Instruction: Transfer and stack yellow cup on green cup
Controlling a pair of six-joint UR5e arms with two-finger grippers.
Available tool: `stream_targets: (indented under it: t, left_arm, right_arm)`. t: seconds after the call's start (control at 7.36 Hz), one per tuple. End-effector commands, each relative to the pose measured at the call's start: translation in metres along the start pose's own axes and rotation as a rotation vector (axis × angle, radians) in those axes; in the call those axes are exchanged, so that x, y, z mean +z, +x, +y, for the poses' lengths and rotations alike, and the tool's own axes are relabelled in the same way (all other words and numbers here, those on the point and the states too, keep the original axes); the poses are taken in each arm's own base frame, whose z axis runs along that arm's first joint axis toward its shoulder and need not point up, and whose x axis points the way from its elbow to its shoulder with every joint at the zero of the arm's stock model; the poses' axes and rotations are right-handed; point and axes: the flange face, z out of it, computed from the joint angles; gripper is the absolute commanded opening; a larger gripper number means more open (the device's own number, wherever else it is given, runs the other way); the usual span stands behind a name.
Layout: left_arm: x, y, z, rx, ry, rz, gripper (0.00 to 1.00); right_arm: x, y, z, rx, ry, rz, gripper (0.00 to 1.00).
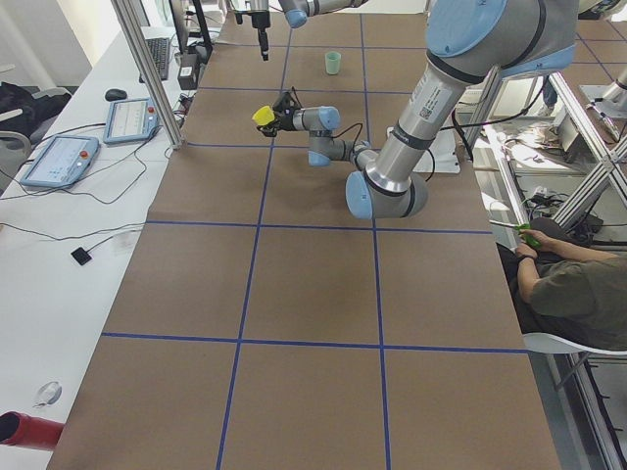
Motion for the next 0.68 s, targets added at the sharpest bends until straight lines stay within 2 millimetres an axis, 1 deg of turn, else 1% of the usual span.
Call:
stream_targets:
  t: [0.0, 0.14, 0.27, 0.41, 0.54]
  left_arm:
    - [-0.019, 0.039, 0.014, 0.064, 0.027, 0.116, 0.52]
    - [-0.032, 0.048, 0.029, 0.087, 0.036, 0.181, 0.49]
    - [-0.039, 0.055, 0.032, 0.107, 0.025, 0.264, 0.48]
    - [-0.042, 0.053, 0.036, 0.114, 0.017, 0.277, 0.49]
    - [-0.045, 0.051, 0.042, 0.158, 0.014, 0.282, 0.49]
  right_arm:
    - [0.022, -0.053, 0.013, 0.032, 0.002, -0.061, 1.00]
    - [0.033, -0.068, 0.020, 0.011, 0.001, -0.087, 0.99]
    - [0.034, -0.072, 0.022, -0.004, 0.005, -0.101, 0.99]
    - [0.036, -0.078, 0.025, -0.017, 0.002, -0.108, 0.99]
    - [0.038, -0.086, 0.031, -0.034, -0.002, -0.118, 0.99]
